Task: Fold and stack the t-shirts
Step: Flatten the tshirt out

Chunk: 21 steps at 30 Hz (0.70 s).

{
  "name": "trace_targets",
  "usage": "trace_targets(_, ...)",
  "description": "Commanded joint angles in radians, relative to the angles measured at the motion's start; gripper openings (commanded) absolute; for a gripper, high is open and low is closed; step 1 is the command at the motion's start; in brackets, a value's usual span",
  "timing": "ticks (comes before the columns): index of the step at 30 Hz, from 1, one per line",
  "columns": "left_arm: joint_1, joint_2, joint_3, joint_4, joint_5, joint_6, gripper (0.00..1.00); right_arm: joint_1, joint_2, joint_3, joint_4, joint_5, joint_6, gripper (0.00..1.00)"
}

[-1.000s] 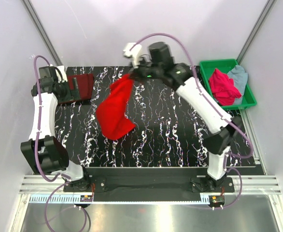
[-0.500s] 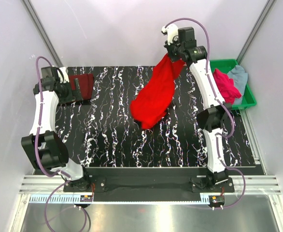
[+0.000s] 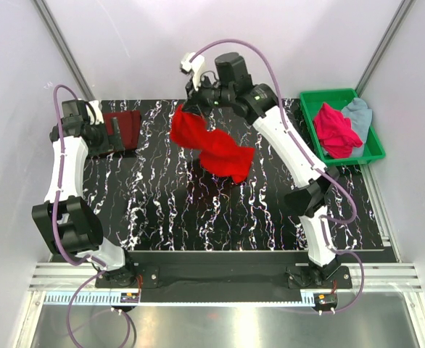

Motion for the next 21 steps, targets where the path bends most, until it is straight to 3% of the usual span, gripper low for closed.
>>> trace_targets(1, 0.003, -0.009, 0.03, 0.021, 0.014, -0.002, 0.96, -0.02, -0.049, 0.146, 0.099, -0.168, 0.113, 0.0)
trace_targets(6, 0.003, 0.002, 0.036, 0.021, 0.011, -0.001, 0.96, -0.038, -0.179, 0.006, 0.137, -0.163, 0.072, 0.0)
trace_targets(13, 0.004, 0.016, 0.039, 0.025, 0.017, -0.005, 0.96, -0.191, -0.39, -0.518, 0.148, -0.068, -0.081, 0.0)
trace_targets(17, 0.003, 0.024, 0.033, 0.025, 0.026, -0.007, 0.96, -0.273, -0.438, -0.72, 0.165, 0.016, -0.159, 0.0)
trace_targets(18, 0.003, 0.025, 0.028, 0.027, 0.032, -0.008, 0.96, -0.287, -0.455, -0.761, 0.182, 0.042, -0.173, 0.07)
trace_targets(19, 0.004, 0.027, 0.027, 0.028, 0.038, -0.013, 0.96, -0.298, -0.458, -0.857, 0.246, 0.127, -0.193, 0.25)
trace_targets(20, 0.003, 0.03, 0.024, 0.03, 0.041, -0.014, 0.96, -0.301, -0.457, -0.889, 0.265, 0.184, -0.203, 0.67)
trace_targets(21, 0.003, 0.033, 0.022, 0.033, 0.043, -0.016, 0.96, -0.302, -0.429, -0.904, 0.271, 0.229, -0.204, 0.72)
